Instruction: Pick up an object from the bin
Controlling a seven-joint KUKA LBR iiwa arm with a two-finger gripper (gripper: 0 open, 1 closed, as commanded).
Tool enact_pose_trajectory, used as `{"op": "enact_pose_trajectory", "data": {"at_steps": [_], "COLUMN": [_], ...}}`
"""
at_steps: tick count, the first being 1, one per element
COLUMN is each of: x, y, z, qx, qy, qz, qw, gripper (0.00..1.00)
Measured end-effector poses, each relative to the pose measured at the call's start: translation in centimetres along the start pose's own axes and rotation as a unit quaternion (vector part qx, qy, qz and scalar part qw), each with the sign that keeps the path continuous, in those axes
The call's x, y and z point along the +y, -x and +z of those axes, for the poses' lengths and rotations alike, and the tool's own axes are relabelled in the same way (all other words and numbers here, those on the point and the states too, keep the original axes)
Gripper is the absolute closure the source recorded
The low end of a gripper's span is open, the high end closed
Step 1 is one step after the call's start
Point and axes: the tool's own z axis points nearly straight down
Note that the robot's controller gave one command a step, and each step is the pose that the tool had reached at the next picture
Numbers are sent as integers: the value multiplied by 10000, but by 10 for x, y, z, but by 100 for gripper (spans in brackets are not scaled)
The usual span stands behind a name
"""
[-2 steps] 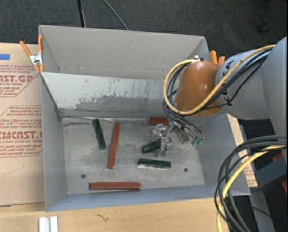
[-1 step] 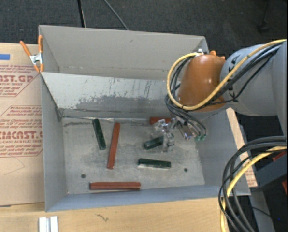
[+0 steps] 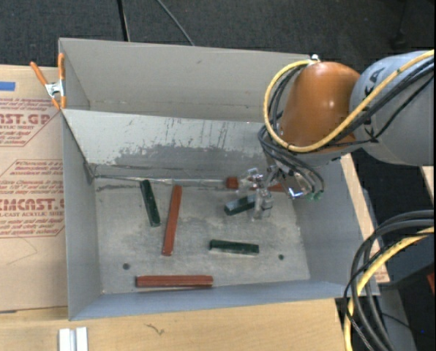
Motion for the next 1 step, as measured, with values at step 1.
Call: {"op": "enact_pose_trajectory", "data": {"at_steps": [1], "x": [0], "y": [1], "z": [-16], "qx": [11], "qy": [3], "qz": [0], "qw": [10000], "gripper": [100]}}
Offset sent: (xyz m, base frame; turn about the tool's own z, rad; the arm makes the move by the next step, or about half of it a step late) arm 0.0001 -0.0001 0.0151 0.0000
